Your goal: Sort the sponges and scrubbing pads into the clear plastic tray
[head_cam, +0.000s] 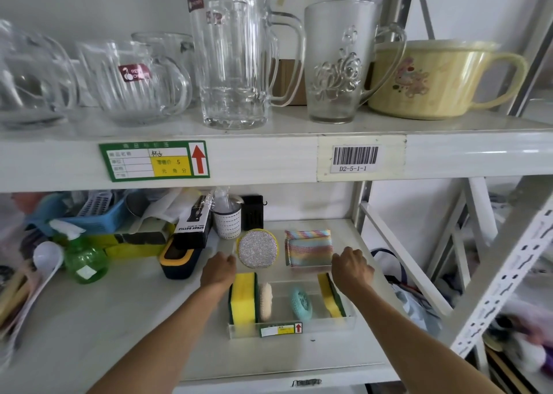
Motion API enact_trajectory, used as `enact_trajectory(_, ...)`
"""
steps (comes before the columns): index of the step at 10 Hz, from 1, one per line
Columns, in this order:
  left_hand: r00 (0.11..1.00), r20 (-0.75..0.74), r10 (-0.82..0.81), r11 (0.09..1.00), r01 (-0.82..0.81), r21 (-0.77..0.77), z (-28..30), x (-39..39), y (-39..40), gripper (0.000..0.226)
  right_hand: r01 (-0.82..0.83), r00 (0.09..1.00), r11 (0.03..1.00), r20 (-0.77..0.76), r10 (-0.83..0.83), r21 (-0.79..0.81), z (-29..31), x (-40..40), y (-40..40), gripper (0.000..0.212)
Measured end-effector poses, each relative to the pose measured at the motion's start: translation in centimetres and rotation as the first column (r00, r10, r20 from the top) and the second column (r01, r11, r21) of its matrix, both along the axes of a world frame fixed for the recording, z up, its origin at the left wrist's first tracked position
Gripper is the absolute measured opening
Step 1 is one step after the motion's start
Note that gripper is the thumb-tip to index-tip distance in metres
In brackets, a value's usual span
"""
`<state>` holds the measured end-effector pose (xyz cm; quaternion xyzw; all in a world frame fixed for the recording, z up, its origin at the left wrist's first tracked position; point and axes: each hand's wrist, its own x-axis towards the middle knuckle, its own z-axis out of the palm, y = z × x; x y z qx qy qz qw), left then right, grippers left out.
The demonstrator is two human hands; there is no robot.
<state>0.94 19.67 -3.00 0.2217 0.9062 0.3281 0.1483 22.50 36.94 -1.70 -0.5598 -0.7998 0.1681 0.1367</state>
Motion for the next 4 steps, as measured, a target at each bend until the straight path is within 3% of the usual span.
enact_trajectory(1, 0.985, -0.167, -0.048, 0.999, 0.044, -0.024, 1.1, 1.0, 0.7, 0.039, -0.060, 0.998, 0.995, 0.027, 0.058, 0.075, 1.1, -0.7, -0.7, 0.034)
enact_trajectory(4, 0.937, -0.305, -0.169, 0.944, 0.243, 0.224, 7.4, 9.1, 2.1, 0.034, -0.263, 0.951, 0.938, -0.102, 0.291, 0.224, 5.3, -2.1, -6.8, 0.035)
